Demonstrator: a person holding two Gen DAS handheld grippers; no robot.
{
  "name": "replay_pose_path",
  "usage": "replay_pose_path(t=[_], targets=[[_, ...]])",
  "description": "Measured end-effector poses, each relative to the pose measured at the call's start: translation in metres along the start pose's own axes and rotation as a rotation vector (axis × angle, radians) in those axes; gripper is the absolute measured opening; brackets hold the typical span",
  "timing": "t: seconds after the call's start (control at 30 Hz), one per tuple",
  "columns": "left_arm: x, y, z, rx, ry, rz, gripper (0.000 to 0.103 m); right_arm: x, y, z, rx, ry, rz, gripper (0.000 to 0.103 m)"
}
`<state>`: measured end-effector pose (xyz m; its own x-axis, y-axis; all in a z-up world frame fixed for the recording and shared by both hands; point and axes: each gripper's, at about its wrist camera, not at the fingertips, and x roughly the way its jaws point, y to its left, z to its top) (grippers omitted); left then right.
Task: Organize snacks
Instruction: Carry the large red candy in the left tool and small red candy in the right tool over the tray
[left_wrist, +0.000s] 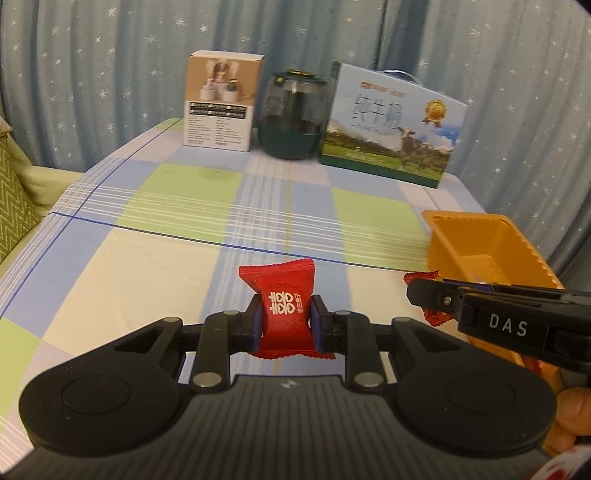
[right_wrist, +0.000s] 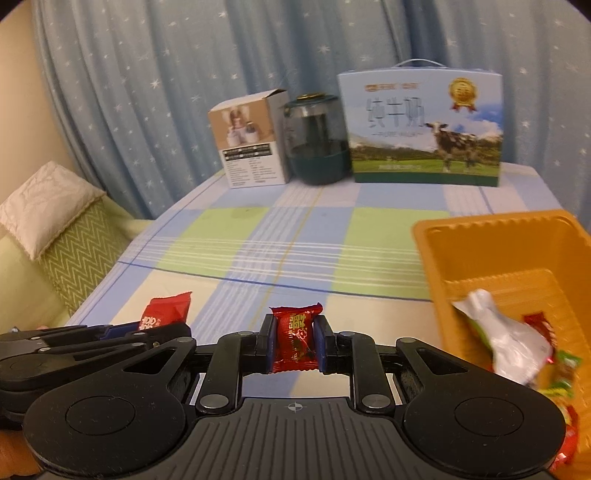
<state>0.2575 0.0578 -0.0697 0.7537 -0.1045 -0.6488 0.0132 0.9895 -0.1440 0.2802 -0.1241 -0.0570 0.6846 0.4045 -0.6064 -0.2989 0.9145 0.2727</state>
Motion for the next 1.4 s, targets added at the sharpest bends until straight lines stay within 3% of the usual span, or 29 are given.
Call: replay_pose_path(t=[0.6, 0.93, 1.4], targets=[[-0.021, -0.075, -0.01, 0.06, -0.034, -0.122, 0.023, -0.078, -0.052, -0.012, 0.002, -0.062, -0.104, 0.021], [-0.012, -0.12, -0.008, 0.102, -0.033, -0.217, 0.023, -0.123, -0.115, -0.011, 0.097, -0.143, -0.245, 0.021], [0.008, -0.176, -0.006, 0.164, -0.011, -0.316, 0.023, -0.132, -0.15, -0.012, 0.184, -0.166, -0.303, 0.021]])
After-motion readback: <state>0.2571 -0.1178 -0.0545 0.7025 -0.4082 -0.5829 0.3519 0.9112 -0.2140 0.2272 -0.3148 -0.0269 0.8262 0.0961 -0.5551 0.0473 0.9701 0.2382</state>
